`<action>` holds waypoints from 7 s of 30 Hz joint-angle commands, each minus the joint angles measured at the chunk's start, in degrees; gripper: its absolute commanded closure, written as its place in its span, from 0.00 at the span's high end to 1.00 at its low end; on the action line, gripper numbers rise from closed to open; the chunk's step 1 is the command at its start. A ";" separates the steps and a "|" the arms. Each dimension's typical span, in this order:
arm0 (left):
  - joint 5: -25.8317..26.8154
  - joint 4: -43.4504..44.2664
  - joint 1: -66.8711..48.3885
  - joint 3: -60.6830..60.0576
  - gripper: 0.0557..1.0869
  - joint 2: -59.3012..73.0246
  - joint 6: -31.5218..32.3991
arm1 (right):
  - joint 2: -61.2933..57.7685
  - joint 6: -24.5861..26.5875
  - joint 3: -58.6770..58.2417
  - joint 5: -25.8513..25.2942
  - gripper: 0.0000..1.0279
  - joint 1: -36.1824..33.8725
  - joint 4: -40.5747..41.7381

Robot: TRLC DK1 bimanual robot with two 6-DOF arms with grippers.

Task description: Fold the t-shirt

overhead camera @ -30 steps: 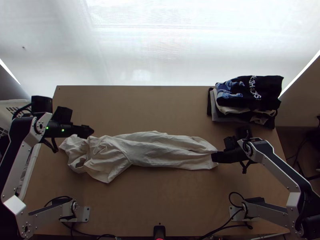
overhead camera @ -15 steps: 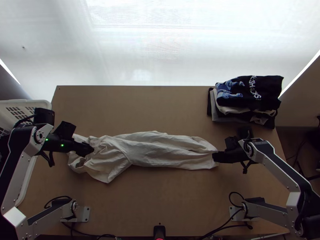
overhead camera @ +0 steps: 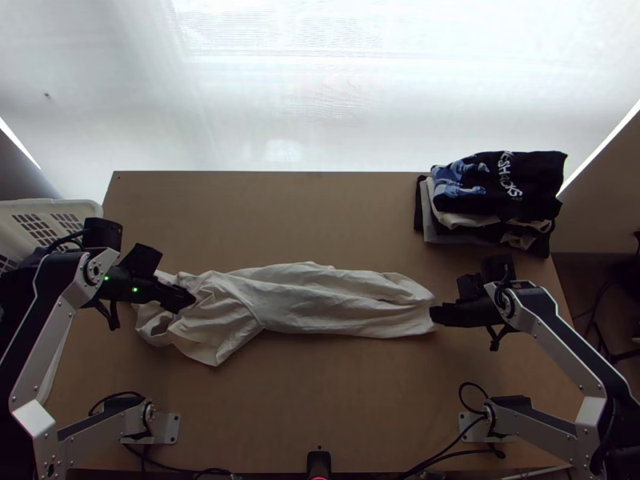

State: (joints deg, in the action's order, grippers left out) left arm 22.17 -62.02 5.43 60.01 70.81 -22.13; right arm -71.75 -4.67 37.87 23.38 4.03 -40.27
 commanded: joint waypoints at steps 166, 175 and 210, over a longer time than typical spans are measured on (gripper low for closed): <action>33.81 -4.60 1.95 76.84 0.03 -10.25 40.76 | 18.66 -19.50 101.44 -8.70 0.03 -8.69 -16.07; 33.81 -1.88 1.51 76.93 0.03 -12.45 44.81 | 20.77 -19.50 100.03 -10.54 0.03 -9.22 -15.71; 32.49 12.10 10.21 41.59 0.03 -1.28 40.76 | 13.91 -19.94 55.47 -4.92 0.03 -2.80 -7.54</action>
State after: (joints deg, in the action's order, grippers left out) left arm 54.89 -57.17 12.56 111.18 61.67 19.68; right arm -53.69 -28.05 106.06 17.52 -0.47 -53.71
